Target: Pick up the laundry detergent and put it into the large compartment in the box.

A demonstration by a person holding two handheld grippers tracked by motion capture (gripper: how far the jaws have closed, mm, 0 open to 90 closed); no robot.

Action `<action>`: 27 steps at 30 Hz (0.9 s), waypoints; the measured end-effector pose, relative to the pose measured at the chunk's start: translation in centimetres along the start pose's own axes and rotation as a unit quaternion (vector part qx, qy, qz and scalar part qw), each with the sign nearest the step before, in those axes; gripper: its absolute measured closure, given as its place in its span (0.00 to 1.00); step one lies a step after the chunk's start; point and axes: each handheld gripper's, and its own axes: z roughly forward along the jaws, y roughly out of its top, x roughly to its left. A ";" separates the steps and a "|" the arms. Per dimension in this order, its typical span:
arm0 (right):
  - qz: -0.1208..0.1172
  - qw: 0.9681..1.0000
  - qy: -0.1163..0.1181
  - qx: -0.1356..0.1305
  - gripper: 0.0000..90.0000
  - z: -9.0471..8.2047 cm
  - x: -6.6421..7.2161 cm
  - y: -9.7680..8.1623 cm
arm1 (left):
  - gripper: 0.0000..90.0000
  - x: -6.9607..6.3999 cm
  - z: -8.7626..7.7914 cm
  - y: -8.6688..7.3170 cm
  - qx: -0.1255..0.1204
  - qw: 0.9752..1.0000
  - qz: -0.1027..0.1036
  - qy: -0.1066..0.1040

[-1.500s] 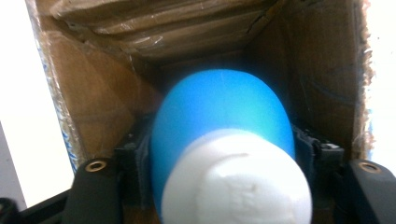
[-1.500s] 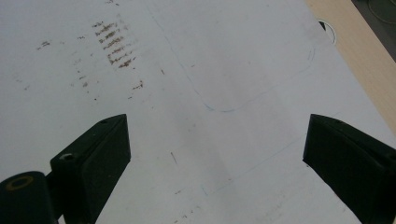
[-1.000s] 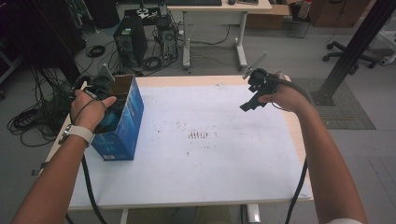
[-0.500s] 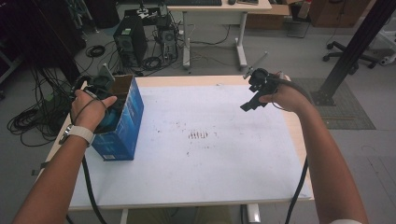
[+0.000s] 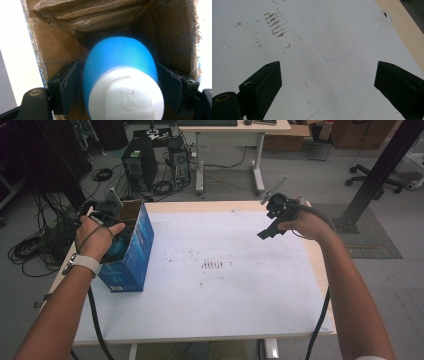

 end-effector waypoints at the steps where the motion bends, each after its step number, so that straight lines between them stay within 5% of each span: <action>1: 0.000 1.000 0.000 0.000 0.08 0.0 0.0 0.0 | 0.25 -0.1 0.0 0.0 0.000 1.000 0.000 0.000; 17: 0.000 1.000 0.000 -0.003 0.08 -0.3 0.2 0.0 | 0.23 -0.3 -0.8 -0.1 -0.005 1.000 0.006 0.010; 27: -0.001 1.000 0.000 -0.004 0.08 -0.4 0.4 -0.1 | 0.18 -0.2 -1.2 -0.2 -0.009 1.000 0.001 -0.002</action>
